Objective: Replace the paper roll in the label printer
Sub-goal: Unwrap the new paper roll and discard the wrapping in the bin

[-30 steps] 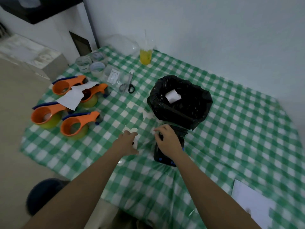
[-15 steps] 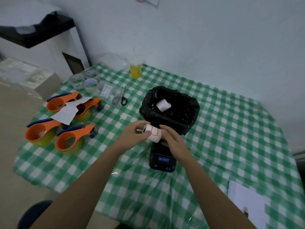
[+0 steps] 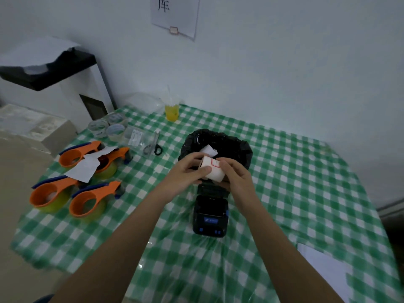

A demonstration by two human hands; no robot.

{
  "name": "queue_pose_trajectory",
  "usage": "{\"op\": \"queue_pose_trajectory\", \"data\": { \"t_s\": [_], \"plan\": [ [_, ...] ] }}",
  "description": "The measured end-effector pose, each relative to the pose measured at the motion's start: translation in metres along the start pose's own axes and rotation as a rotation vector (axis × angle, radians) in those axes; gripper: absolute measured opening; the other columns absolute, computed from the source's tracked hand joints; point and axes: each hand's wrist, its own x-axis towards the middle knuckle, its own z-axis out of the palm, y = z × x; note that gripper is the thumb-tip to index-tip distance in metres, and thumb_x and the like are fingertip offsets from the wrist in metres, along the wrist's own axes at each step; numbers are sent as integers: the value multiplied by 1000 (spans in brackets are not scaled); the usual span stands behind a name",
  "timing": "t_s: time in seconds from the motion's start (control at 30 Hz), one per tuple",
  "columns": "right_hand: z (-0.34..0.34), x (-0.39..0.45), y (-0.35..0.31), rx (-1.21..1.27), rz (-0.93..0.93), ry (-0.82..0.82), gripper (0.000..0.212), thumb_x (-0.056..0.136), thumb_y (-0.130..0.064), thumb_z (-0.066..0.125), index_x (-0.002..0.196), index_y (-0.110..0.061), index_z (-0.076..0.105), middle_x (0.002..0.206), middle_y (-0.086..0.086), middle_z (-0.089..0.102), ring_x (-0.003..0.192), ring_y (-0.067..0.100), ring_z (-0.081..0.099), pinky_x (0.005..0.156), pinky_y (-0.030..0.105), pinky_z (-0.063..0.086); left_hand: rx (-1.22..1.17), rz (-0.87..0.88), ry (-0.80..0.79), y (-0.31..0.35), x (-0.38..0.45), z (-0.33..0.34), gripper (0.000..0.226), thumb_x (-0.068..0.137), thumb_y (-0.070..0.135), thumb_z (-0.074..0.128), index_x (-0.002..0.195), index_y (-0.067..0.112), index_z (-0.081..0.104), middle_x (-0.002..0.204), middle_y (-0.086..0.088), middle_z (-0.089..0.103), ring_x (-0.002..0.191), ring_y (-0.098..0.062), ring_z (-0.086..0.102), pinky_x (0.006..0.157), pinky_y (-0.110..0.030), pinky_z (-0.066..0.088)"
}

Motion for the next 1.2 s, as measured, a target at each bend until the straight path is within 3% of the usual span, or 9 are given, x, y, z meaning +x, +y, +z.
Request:
{"op": "queue_pose_trajectory", "data": {
  "t_s": [0.1, 0.2, 0.3, 0.4, 0.57, 0.77, 0.97, 1.2],
  "plan": [
    [-4, 3, -3, -177, -89, 45, 13, 93, -21, 54, 96, -24, 66, 98, 0, 67, 89, 14, 65, 74, 28, 57, 45, 41, 11, 6, 2, 1, 32, 87, 20, 62, 117, 26, 54, 108, 1, 63, 97, -18, 64, 85, -33, 56],
    [-13, 5, -5, -503, -334, 125, 16, 90, -22, 59, 104, -19, 65, 106, 1, 64, 96, 14, 62, 82, 32, 55, 129, 98, 49, 9, 2, 0, 32, 84, 22, 65, 112, 32, 55, 105, 8, 61, 91, -12, 63, 77, -26, 52],
    [-16, 4, -14, -782, -612, 139, 10, 87, -20, 63, 93, -18, 69, 94, -3, 65, 90, 12, 58, 81, 26, 48, 181, 152, 71, 14, 0, 1, 35, 83, 20, 67, 106, 42, 54, 108, 10, 58, 84, -3, 63, 68, -19, 53],
    [-14, 4, -24, -859, -715, 136, 9, 85, -19, 64, 90, -17, 71, 90, -1, 67, 88, 15, 57, 82, 24, 43, 214, 196, 59, 20, 0, 2, 39, 81, 14, 69, 107, 40, 55, 112, 6, 58, 83, -6, 63, 68, -16, 55],
    [-16, 12, -38, -802, -590, 80, 17, 88, -16, 60, 102, -18, 69, 100, -5, 65, 97, 13, 54, 87, 34, 47, 234, 225, 30, 30, 0, 5, 45, 80, 1, 67, 113, 28, 53, 113, 2, 59, 91, -7, 61, 71, -10, 52],
    [-17, 15, -54, -802, -614, -14, 16, 87, -12, 59, 98, -16, 70, 93, -6, 66, 89, 13, 60, 81, 34, 52, 280, 234, 4, 39, 5, 6, 49, 81, 0, 65, 114, 32, 50, 124, -1, 58, 111, -19, 59, 95, -33, 52],
    [-23, 14, -56, -822, -591, -50, 14, 86, -12, 62, 98, -17, 69, 94, -1, 69, 90, 13, 62, 80, 34, 54, 366, 232, -14, 43, 10, 7, 49, 82, 2, 65, 113, 36, 48, 123, 5, 56, 115, -17, 57, 98, -32, 50],
    [-26, 10, -61, -796, -505, -54, 12, 87, -11, 61, 97, -14, 66, 94, -2, 65, 90, 13, 61, 82, 32, 55, 463, 232, -31, 47, 12, 11, 50, 83, 4, 64, 117, 37, 48, 131, 6, 52, 119, -19, 54, 102, -43, 47]
  ]
}}
